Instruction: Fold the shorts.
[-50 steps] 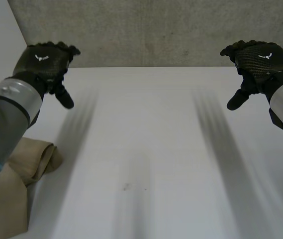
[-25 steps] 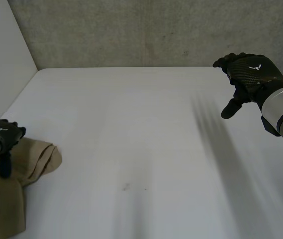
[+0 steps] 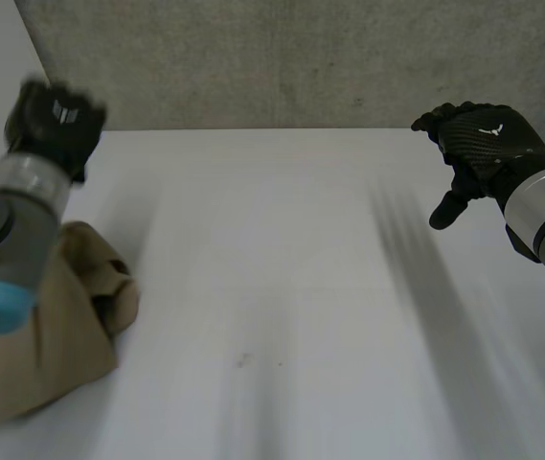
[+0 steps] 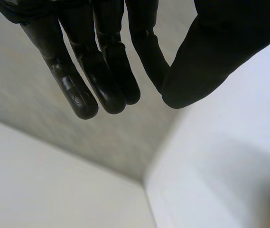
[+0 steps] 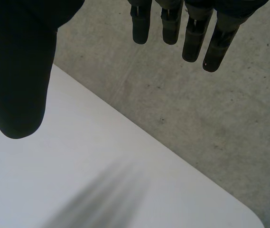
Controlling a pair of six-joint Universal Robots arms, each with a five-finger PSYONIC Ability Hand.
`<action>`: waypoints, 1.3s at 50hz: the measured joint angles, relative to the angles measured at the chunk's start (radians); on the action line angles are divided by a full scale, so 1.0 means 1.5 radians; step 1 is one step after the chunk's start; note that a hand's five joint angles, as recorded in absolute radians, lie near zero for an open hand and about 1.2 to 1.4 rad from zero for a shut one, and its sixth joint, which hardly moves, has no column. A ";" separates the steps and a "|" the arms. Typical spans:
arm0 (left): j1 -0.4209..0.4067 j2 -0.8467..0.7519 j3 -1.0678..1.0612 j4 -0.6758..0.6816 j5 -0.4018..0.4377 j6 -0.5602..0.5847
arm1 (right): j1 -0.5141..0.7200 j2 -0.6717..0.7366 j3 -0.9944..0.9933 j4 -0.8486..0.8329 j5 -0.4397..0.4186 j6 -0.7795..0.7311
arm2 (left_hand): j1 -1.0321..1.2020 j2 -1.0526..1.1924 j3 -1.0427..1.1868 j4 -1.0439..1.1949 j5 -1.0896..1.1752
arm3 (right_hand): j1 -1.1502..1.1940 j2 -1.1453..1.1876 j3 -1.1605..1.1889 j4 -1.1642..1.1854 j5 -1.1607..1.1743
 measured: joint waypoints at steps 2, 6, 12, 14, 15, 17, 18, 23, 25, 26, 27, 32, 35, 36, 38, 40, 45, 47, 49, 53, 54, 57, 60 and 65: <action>-0.056 0.007 0.041 0.039 -0.024 -0.020 | -0.002 -0.002 -0.002 0.000 0.001 -0.003 | 0.000 0.000 0.000 0.000 0.000 | 0.000 0.000 0.000 0.000 0.000; -0.131 0.003 0.089 0.086 -0.050 -0.040 | -0.006 -0.004 -0.005 0.000 0.002 -0.005 | 0.000 0.000 0.001 0.003 0.000 | 0.000 0.000 0.000 0.000 0.000; -0.229 -0.024 0.105 0.115 -0.064 -0.049 | -0.010 -0.018 -0.010 0.000 0.002 -0.004 | 0.000 0.001 0.002 0.003 0.000 | 0.000 0.000 0.000 0.000 0.000; -0.265 -0.035 0.081 0.113 -0.065 -0.050 | -0.011 -0.024 -0.011 0.000 0.001 -0.003 | 0.000 0.002 0.003 0.003 0.000 | 0.000 0.000 0.000 0.000 0.000; -0.271 -0.036 0.074 0.113 -0.065 -0.050 | -0.011 -0.026 -0.011 0.000 0.001 -0.003 | 0.000 0.002 0.003 0.003 0.000 | 0.000 0.000 0.000 0.000 0.000; -0.284 -0.038 0.054 0.111 -0.065 -0.049 | -0.011 -0.028 -0.012 0.000 0.001 -0.003 | -0.186 -0.172 -0.169 -0.171 -0.161 | 0.000 0.000 0.000 0.000 0.000; -0.284 -0.038 0.054 0.111 -0.065 -0.049 | -0.011 -0.028 -0.012 0.000 0.001 -0.003 | -0.186 -0.172 -0.169 -0.171 -0.161 | 0.000 0.000 0.000 0.000 0.000; -0.279 -0.032 -0.002 0.094 -0.067 -0.043 | -0.010 -0.029 -0.012 0.000 0.000 -0.003 | -0.500 -0.529 -0.523 -0.532 -0.508 | 0.000 0.000 0.000 0.000 0.000; -0.263 -0.028 -0.009 0.079 -0.068 -0.040 | -0.010 -0.029 -0.012 0.000 0.000 -0.003 | -0.500 -0.529 -0.523 -0.532 -0.508 | 0.000 0.000 0.000 0.000 0.000; -0.252 -0.026 -0.012 0.068 -0.068 -0.038 | -0.010 -0.029 -0.012 0.000 0.000 -0.003 | -0.500 -0.529 -0.523 -0.532 -0.508 | 0.000 0.000 0.000 0.000 0.000; -0.252 -0.026 -0.012 0.068 -0.068 -0.038 | -0.010 -0.029 -0.012 0.000 0.000 -0.003 | -0.500 -0.529 -0.523 -0.532 -0.508 | 0.000 0.000 0.000 0.000 0.000; -0.201 -0.016 -0.021 0.005 -0.070 -0.028 | -0.009 -0.028 -0.012 0.000 0.000 -0.003 | -0.510 -0.555 -0.550 -0.555 -0.531 | 0.000 0.000 0.000 0.000 0.000; -0.086 -0.009 -0.032 -0.130 -0.068 -0.018 | -0.006 -0.027 -0.010 0.000 -0.004 -0.003 | -0.577 -0.621 -0.616 -0.620 -0.598 | 0.000 0.000 0.000 0.000 0.000; -0.055 -0.009 -0.037 -0.157 -0.067 -0.017 | -0.005 -0.026 -0.009 0.000 -0.005 -0.003 | -0.577 -0.624 -0.616 -0.623 -0.600 | 0.000 0.000 0.000 0.000 0.000; -0.023 -0.012 -0.043 -0.178 -0.065 -0.015 | -0.005 -0.025 -0.008 0.000 -0.006 -0.003 | -0.577 -0.626 -0.616 -0.623 -0.601 | 0.000 0.000 0.000 0.000 0.000; 0.004 -0.018 -0.049 -0.186 -0.064 -0.013 | -0.004 -0.025 -0.007 0.000 -0.007 -0.003 | -0.577 -0.626 -0.616 -0.623 -0.601 | 0.000 0.000 0.000 0.000 0.000; 0.069 -0.053 -0.058 -0.175 -0.060 -0.002 | -0.002 -0.021 -0.004 0.000 -0.008 -0.004 | -0.577 -0.626 -0.616 -0.623 -0.601 | 0.000 0.000 0.000 0.000 0.000; 0.085 -0.072 -0.058 -0.164 -0.059 0.005 | -0.002 -0.021 -0.004 0.000 -0.008 -0.004 | -0.577 -0.626 -0.616 -0.623 -0.600 | 0.000 0.000 0.000 0.000 0.000; 0.097 -0.095 -0.055 -0.146 -0.059 0.016 | -0.001 -0.020 -0.003 0.000 -0.008 -0.004 | -0.518 -0.563 -0.566 -0.569 -0.542 | 0.000 0.000 0.000 0.000 0.000; 0.102 -0.123 -0.048 -0.117 -0.059 0.032 | -0.001 -0.019 -0.002 0.000 -0.008 -0.004 | -0.228 -0.289 -0.288 -0.302 -0.287 | 0.000 0.000 0.000 0.000 0.000; 0.101 -0.130 -0.045 -0.105 -0.060 0.038 | -0.001 -0.019 -0.002 0.000 -0.008 -0.005 | -0.090 -0.153 -0.165 -0.163 -0.159 | 0.000 0.000 0.000 0.000 0.000; 0.086 -0.140 -0.031 -0.075 -0.060 0.047 | -0.001 -0.017 -0.001 0.000 -0.008 -0.006 | -0.049 -0.018 -0.026 -0.015 -0.038 | 0.000 0.000 0.000 0.000 0.000; 0.063 -0.138 -0.014 -0.052 -0.060 0.048 | -0.001 -0.016 -0.001 0.000 -0.008 -0.006 | -0.049 -0.010 -0.019 -0.006 -0.034 | 0.000 0.000 0.000 0.000 0.000; -0.019 -0.118 0.051 0.016 -0.063 0.044 | -0.003 -0.015 -0.002 0.000 -0.008 -0.009 | -0.049 -0.008 -0.015 -0.003 -0.034 | 0.000 0.000 0.000 0.000 0.000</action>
